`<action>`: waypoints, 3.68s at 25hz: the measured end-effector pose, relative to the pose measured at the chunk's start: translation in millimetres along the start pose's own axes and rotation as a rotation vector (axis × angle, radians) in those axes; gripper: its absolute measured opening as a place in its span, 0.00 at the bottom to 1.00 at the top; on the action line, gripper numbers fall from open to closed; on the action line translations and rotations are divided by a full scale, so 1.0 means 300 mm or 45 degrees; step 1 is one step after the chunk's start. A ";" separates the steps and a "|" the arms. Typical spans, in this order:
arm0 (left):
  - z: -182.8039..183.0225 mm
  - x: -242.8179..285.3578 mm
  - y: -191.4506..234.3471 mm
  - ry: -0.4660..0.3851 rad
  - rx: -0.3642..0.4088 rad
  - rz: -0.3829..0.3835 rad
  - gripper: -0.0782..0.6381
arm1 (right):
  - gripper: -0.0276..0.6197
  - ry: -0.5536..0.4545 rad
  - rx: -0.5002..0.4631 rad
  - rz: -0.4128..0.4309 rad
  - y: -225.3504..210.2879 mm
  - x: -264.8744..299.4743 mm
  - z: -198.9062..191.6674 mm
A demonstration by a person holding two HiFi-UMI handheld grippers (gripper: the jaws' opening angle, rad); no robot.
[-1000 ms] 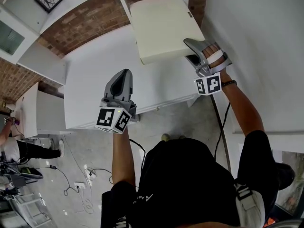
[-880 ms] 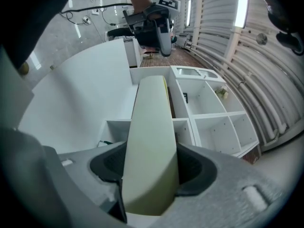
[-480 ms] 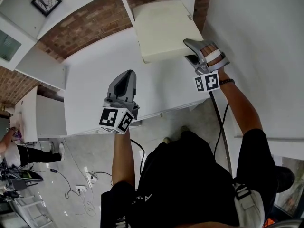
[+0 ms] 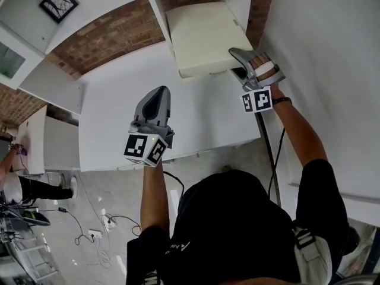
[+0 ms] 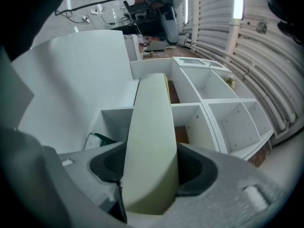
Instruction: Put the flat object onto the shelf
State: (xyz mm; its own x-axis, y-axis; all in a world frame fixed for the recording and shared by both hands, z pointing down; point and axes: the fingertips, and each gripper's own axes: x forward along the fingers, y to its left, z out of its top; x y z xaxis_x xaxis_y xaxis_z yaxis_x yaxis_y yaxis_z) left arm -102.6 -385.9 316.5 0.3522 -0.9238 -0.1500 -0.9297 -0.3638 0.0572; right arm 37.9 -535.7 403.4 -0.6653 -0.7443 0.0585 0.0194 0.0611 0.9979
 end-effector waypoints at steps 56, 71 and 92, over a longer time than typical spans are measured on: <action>0.037 0.067 -0.164 -0.047 -0.018 -0.112 0.11 | 0.09 -0.392 1.175 -0.014 -0.280 -0.302 0.378; 0.022 -0.032 -0.251 -0.055 -0.030 -0.128 0.11 | 0.04 -0.571 1.781 0.072 -0.222 -0.416 0.424; 0.030 -0.047 -0.254 -0.045 -0.004 -0.113 0.11 | 0.04 -0.588 1.803 0.138 -0.183 -0.441 0.435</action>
State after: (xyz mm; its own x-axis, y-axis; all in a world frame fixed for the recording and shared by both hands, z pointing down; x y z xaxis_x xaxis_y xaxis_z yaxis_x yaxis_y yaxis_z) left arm -37.8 -344.1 305.4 0.4294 -0.8829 -0.1898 -0.8945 -0.4448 0.0452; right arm 27.6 -353.8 337.4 -0.8846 -0.4400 -0.1546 -0.4590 0.8801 0.1212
